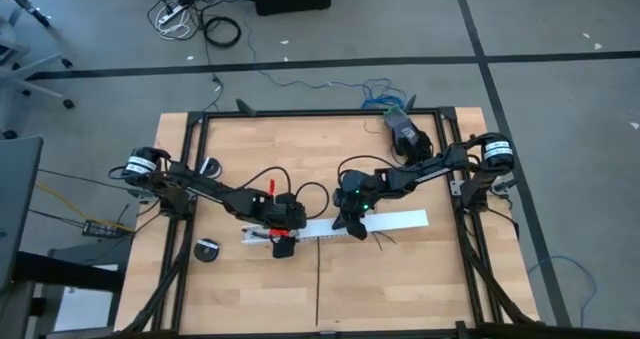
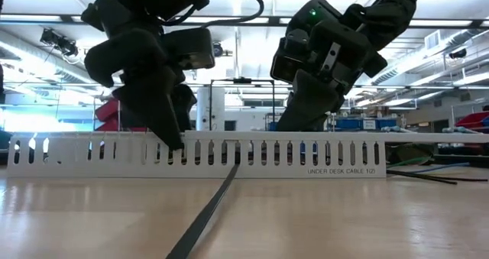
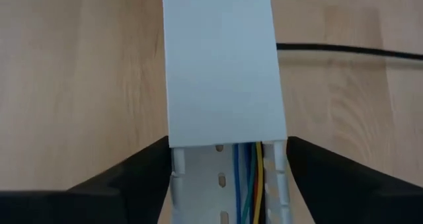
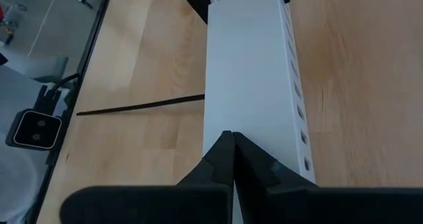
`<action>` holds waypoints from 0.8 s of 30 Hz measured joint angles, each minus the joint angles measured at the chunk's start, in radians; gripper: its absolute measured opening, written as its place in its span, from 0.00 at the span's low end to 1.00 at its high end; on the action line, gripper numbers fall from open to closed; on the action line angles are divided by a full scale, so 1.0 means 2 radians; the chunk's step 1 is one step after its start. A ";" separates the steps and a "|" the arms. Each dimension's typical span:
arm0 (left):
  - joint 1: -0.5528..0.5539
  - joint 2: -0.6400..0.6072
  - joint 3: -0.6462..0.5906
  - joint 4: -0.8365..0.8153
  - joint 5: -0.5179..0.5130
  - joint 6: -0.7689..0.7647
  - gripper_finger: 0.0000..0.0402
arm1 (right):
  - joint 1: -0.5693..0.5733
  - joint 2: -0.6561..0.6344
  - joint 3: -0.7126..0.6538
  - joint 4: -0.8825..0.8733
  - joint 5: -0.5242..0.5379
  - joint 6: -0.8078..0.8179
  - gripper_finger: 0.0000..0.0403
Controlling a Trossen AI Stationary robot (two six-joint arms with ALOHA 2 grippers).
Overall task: Ziptie cables
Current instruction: Close the lid on the cable duct
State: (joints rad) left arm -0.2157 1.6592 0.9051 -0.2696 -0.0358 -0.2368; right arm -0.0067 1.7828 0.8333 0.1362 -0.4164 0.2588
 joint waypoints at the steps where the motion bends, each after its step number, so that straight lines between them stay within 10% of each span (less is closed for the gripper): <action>1: 0.000 -0.002 0.000 -0.005 0.002 -0.002 0.73 | 0.000 0.000 0.000 -0.001 0.000 0.000 0.00; 17: -0.009 -0.007 0.000 -0.048 0.004 -0.026 0.74 | 0.001 0.000 -0.001 -0.001 -0.008 0.014 0.00; 24: -0.011 -0.006 -0.001 -0.045 -0.005 -0.027 0.58 | 0.001 0.001 -0.002 -0.001 -0.019 0.019 0.00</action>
State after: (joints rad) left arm -0.2377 1.6463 0.9035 -0.3591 -0.0463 -0.2908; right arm -0.0040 1.7840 0.8303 0.1341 -0.4534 0.2960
